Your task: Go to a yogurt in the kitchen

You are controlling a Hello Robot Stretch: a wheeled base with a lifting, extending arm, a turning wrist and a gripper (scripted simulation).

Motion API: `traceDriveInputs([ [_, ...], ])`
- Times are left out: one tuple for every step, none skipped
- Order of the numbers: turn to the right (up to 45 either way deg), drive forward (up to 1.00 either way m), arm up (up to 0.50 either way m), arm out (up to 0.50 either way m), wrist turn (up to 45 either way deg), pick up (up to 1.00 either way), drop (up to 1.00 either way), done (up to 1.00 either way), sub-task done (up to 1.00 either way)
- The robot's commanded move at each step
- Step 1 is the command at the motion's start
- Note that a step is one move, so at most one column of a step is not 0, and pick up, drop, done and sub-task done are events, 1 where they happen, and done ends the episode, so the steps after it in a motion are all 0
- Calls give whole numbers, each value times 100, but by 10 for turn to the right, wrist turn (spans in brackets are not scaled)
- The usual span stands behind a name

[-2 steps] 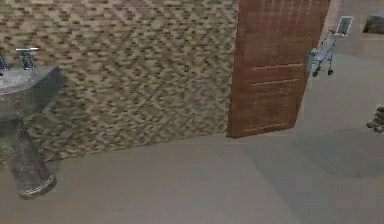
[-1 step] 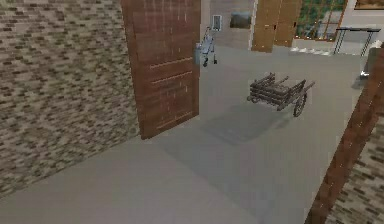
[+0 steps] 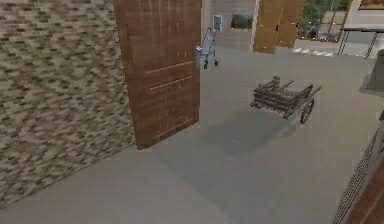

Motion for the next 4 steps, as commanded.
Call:
traceDriveInputs([
  [180, 0, 0, 0, 0, 0, 0, 0, 0],
  [0, 35, 0, 0, 0, 0, 0, 0, 0],
  [30, 0, 0, 0, 0, 0, 0, 0, 0],
  [0, 40, 0, 0, 0, 0, 0, 0, 0],
])
